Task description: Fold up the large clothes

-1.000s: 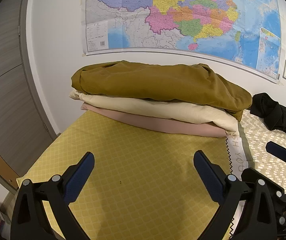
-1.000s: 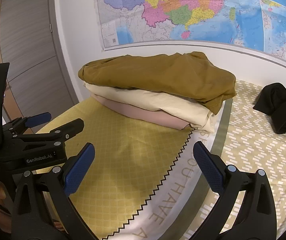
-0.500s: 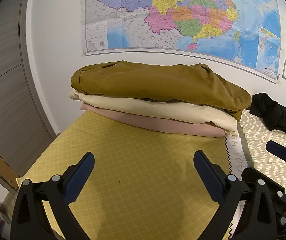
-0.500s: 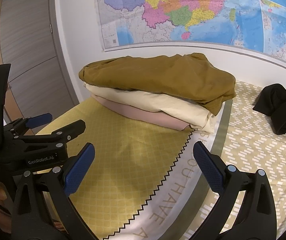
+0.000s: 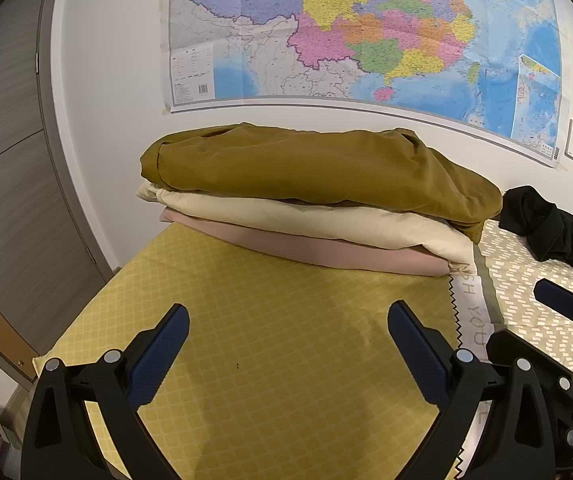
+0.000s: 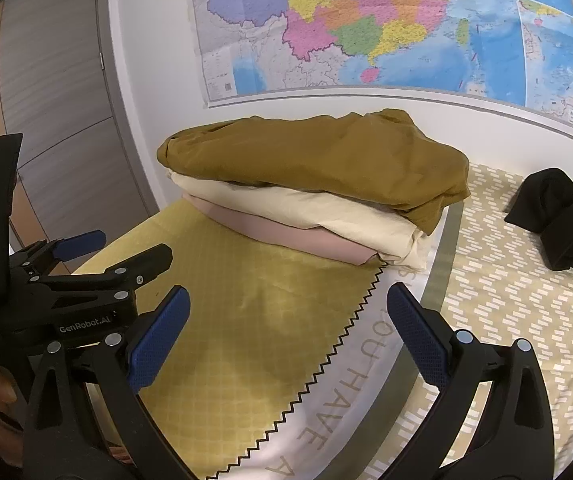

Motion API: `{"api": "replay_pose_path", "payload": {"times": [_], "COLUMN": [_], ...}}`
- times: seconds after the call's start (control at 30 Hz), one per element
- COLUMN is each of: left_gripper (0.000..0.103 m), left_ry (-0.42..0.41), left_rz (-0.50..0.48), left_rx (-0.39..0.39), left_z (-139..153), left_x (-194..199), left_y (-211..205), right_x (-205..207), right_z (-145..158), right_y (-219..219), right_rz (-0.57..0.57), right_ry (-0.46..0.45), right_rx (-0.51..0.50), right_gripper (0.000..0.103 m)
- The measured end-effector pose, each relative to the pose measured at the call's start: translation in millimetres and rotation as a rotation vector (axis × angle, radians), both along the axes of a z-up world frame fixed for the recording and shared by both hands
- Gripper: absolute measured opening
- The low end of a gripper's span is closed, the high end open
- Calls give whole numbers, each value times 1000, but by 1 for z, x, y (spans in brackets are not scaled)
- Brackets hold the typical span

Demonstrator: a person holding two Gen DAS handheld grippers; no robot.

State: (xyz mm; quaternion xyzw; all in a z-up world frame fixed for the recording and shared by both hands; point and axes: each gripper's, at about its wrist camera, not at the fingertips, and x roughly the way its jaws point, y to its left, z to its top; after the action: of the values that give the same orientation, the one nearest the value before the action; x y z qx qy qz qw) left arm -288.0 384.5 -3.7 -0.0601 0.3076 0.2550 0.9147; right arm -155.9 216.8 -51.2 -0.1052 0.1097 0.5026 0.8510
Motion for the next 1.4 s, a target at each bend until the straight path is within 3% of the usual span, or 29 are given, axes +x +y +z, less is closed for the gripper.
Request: {"api": "replay_pose_path", "payload": {"times": [1.4], "left_gripper": [96], "left_ry": [21], "left_rz": [-3], "left_rx": [-9], "left_z": [-6], "left_x": [5], "left_y": [-5], "right_x": [3], "right_z": [-1], "right_y": [-1], "right_rz": [-13], "right_ry": [14], "right_rx": [7], "right_gripper": [97]}}
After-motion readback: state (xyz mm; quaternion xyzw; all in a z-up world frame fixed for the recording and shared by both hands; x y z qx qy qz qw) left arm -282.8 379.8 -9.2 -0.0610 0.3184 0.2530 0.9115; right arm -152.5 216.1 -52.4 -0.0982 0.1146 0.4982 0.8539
